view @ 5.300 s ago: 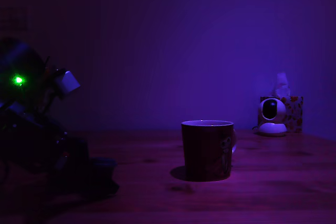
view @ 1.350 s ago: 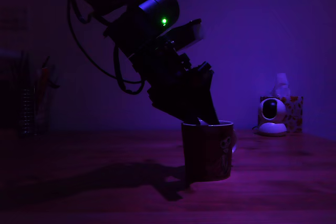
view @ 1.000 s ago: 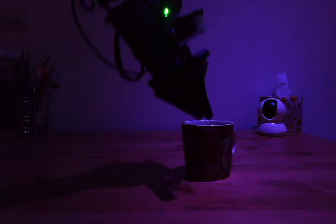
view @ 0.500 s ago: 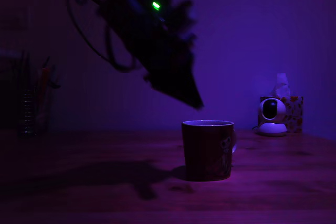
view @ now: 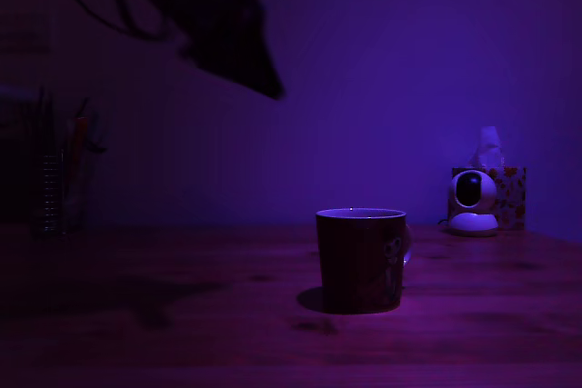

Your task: Pick up the coffee capsules on the table and drop them inside the coffee cup

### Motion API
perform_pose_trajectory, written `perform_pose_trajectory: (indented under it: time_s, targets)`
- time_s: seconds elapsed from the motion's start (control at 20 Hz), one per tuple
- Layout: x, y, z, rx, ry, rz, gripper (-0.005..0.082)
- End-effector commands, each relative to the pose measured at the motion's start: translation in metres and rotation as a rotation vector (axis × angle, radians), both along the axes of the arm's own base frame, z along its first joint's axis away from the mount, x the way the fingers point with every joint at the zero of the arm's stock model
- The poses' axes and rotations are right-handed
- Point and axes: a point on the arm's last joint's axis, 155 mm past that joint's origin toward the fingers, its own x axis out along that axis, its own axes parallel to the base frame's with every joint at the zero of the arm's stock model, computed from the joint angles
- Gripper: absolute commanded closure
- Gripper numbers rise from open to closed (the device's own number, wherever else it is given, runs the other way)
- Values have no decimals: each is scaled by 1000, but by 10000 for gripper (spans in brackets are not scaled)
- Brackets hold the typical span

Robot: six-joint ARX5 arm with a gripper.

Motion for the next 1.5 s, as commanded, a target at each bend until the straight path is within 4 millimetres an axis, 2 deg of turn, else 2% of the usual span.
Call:
perform_pose_trajectory:
  time_s: [0.0, 0.45, 0.8, 1.15, 1.35, 1.45]
  targets:
    - [-7, 15, 0, -3, -8, 48, 790]
    - [-31, 78, 22, -113, -198, 254, 790]
    - [-53, 118, 35, -181, -322, 389, 790]
    - [-74, 147, 46, -238, -417, 486, 790]
    - [-81, 153, 58, -256, -452, 498, 790]
    - [-82, 153, 57, -250, -448, 497, 790]
